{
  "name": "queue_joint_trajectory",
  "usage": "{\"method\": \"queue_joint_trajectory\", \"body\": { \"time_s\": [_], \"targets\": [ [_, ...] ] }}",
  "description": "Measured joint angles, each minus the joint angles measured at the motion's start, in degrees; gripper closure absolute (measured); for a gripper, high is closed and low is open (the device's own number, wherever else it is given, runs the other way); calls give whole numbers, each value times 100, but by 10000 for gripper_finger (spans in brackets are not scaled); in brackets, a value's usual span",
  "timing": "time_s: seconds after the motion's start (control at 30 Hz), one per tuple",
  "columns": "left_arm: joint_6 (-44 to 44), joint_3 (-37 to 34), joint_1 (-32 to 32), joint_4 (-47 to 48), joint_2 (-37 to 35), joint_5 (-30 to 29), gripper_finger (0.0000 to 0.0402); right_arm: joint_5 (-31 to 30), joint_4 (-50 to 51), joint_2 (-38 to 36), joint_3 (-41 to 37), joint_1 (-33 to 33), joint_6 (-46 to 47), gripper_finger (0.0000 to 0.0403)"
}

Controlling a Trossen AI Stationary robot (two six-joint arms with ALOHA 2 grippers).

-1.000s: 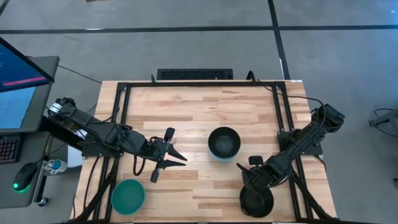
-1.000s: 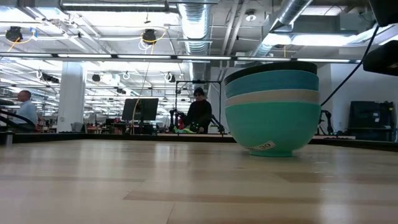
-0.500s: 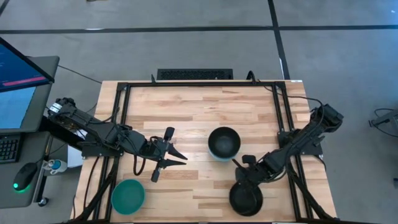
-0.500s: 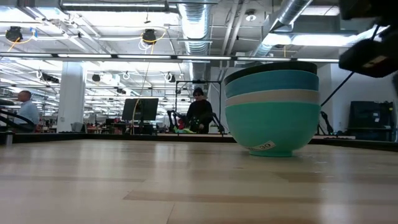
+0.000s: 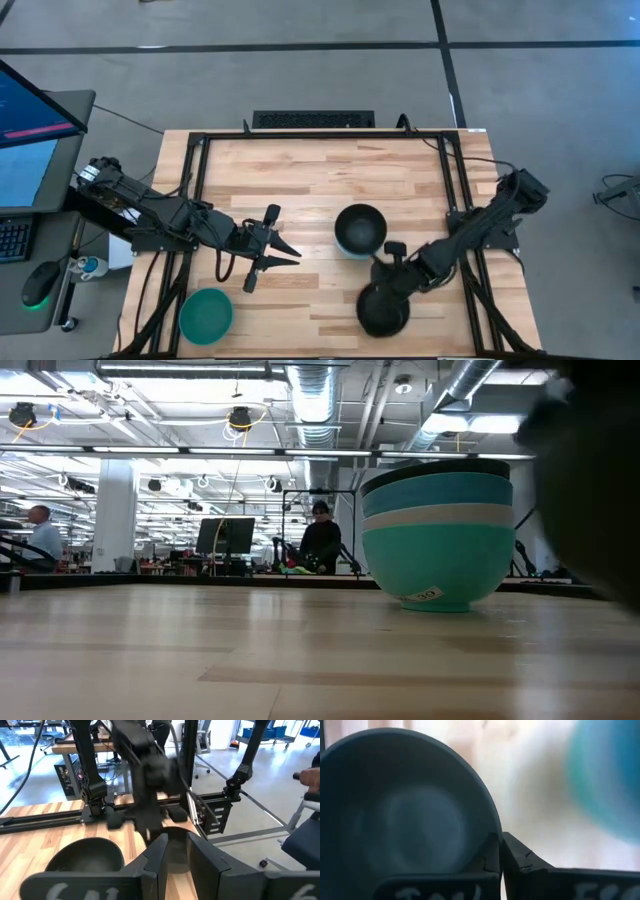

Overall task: Nest bowls inside each other
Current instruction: Stack the black bowl on top of the black bowl

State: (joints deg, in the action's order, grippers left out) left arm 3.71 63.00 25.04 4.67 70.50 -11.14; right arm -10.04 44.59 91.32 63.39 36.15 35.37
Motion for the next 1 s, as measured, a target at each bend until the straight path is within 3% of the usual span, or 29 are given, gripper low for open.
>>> {"method": "queue_joint_trajectory", "body": {
  "time_s": [0.33, 0.57, 0.77, 1.0],
  "targets": [
    [11, 0, 0, 76, -2, -24, 341, -705, 1362, -650, 1030, -205, 133, 392],
    [6, 0, 0, 81, -2, -174, 341, -1604, 2433, -860, 1944, -936, -137, 392],
    [138, 0, 0, 88, -9, -191, 341, -1539, 2413, -937, 2278, -1983, -740, 392],
    [144, 0, 0, 117, -106, -291, 341, -764, 2557, -749, 2272, -2909, -972, 392]
  ]
}}
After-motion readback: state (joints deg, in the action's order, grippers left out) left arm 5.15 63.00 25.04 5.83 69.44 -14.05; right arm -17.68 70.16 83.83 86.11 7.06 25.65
